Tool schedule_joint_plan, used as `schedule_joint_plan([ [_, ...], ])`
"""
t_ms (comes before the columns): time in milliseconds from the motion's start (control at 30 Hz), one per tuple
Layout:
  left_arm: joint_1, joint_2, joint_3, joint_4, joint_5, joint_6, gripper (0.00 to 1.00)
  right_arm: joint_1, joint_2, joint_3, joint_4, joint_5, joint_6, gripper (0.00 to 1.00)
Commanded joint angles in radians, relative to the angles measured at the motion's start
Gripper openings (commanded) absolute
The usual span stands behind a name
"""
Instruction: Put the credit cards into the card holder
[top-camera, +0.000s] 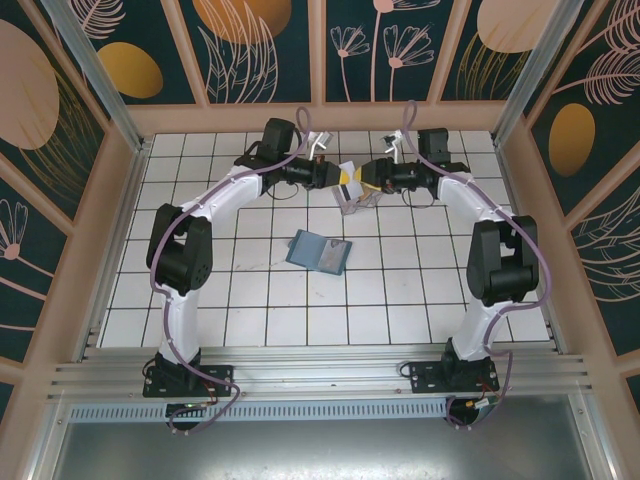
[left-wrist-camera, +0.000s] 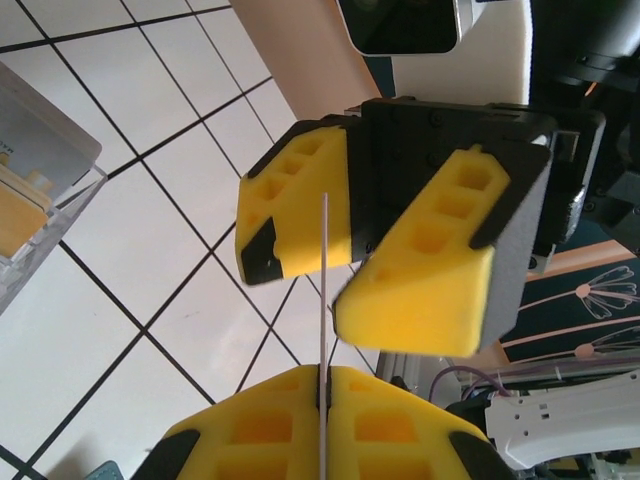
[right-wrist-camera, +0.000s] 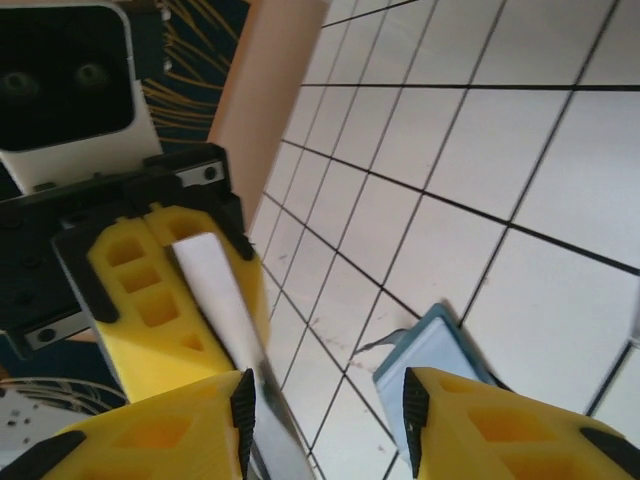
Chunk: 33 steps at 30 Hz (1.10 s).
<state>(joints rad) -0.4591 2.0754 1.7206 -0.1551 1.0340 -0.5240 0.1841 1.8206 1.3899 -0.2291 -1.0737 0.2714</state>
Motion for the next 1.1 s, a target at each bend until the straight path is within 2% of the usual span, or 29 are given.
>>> schedule_joint_plan([
  [0,-0.009,0.000,0.037,-0.015,0.037,0.033,0.00,0.028,-0.009,0.000,0.033,-0.082,0.001,0.45],
  [33,-0.007,0.000,0.039,-0.014,0.038,0.031,0.00,0.032,-0.009,-0.001,0.033,-0.084,-0.001,0.43],
  [100,-0.007,0.002,0.044,-0.013,0.038,0.031,0.00,0.037,-0.008,-0.006,0.049,-0.096,0.008,0.34],
  [267,-0.006,0.006,0.046,-0.015,0.027,0.027,0.00,0.036,-0.015,-0.011,0.029,-0.102,-0.011,0.01],
  [300,-0.005,0.006,0.045,-0.015,0.024,0.027,0.04,0.036,-0.018,-0.014,0.027,-0.102,-0.013,0.00],
  [333,-0.004,0.003,0.042,-0.019,0.015,0.031,0.17,0.035,-0.021,-0.018,0.025,-0.100,-0.015,0.00],
  [367,0.000,0.000,0.037,-0.021,-0.005,0.032,0.25,0.035,-0.025,-0.025,0.022,-0.093,-0.015,0.00],
  [433,0.016,-0.011,0.015,-0.023,-0.057,0.024,0.36,0.031,-0.031,-0.040,0.014,-0.066,-0.015,0.00],
  [533,0.069,-0.043,-0.077,0.003,-0.131,-0.015,0.39,0.031,-0.063,-0.096,0.035,0.015,0.023,0.00],
  [667,0.135,-0.128,-0.252,-0.009,-0.322,0.001,0.40,0.053,-0.130,-0.290,0.233,0.138,0.228,0.00],
  [733,0.137,-0.166,-0.308,-0.064,-0.445,0.053,0.41,0.101,-0.169,-0.367,0.270,0.261,0.282,0.00],
  [867,0.137,-0.234,-0.458,-0.077,-0.566,0.095,0.47,0.232,-0.227,-0.520,0.435,0.464,0.440,0.00],
  [967,0.137,-0.257,-0.536,-0.079,-0.590,0.129,0.53,0.307,-0.234,-0.625,0.562,0.568,0.552,0.00],
  [1067,0.137,-0.272,-0.607,-0.047,-0.534,0.133,0.54,0.343,-0.216,-0.680,0.604,0.621,0.594,0.00],
])
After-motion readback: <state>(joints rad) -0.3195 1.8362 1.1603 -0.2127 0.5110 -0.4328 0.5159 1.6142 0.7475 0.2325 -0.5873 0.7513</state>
